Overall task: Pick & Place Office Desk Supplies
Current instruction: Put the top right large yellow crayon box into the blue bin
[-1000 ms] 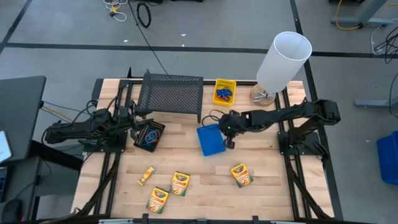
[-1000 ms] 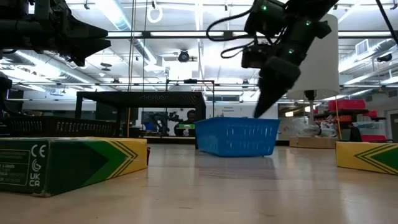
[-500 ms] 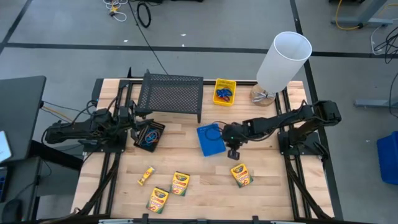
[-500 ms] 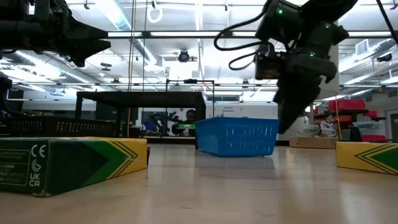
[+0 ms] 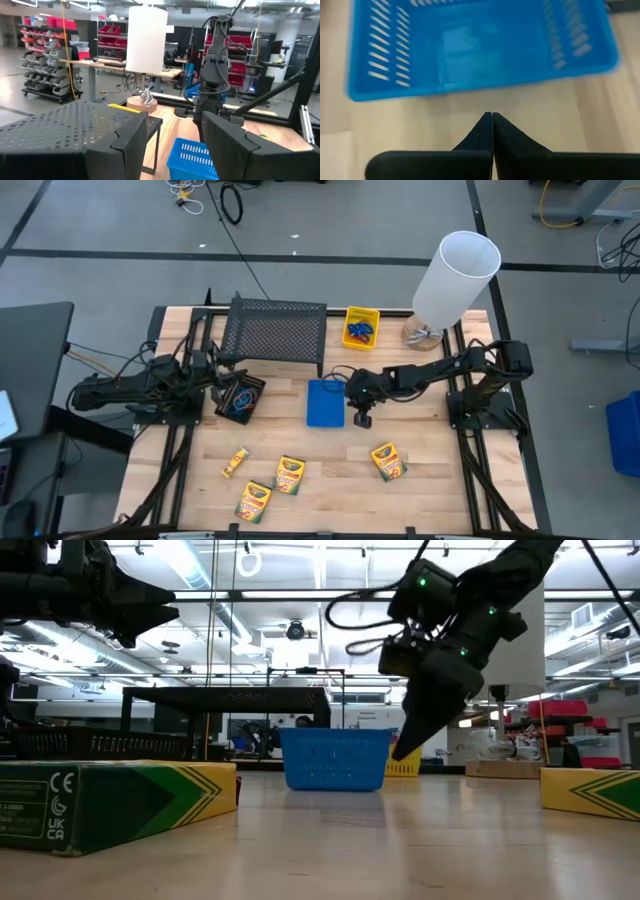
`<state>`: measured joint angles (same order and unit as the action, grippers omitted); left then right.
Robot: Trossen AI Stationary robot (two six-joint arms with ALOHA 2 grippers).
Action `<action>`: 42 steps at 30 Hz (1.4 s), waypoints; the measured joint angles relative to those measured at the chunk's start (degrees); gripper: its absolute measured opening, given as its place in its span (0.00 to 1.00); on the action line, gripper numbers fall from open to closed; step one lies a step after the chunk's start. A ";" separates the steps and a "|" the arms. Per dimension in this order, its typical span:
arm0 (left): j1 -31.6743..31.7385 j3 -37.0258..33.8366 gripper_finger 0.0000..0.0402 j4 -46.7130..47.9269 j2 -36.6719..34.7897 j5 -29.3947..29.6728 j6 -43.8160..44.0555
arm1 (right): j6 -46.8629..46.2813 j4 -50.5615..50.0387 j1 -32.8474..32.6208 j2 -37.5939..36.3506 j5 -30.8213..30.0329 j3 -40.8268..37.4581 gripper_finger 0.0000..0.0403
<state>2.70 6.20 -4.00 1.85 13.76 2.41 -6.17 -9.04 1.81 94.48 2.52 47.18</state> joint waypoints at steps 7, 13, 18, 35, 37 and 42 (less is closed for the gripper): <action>0.00 0.00 0.48 -0.05 0.09 -0.44 0.00 | -4.52 -8.13 -2.17 -3.26 -0.87 0.07 0.00; 0.00 0.00 0.48 -0.06 0.09 -1.13 0.00 | -12.07 -15.47 -8.87 -7.35 0.55 0.07 0.00; -0.07 -0.01 0.48 -0.04 0.09 -2.41 -0.01 | -14.52 -15.36 -15.75 -7.96 9.87 0.07 0.07; -0.07 -0.02 0.48 -0.06 0.09 -2.45 -2.13 | -47.03 -29.69 -27.57 -7.91 27.91 0.11 0.63; -0.07 -0.04 0.48 -0.06 0.09 -2.44 -2.40 | -49.49 -32.53 -29.42 -7.91 26.88 0.11 0.62; -0.07 -0.04 0.48 -0.06 0.09 -2.43 -2.55 | -56.29 -30.96 -32.86 -7.89 23.11 0.11 0.58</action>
<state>2.63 6.15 -4.05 1.93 11.33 -0.14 -62.45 -39.99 -31.05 86.59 25.63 47.29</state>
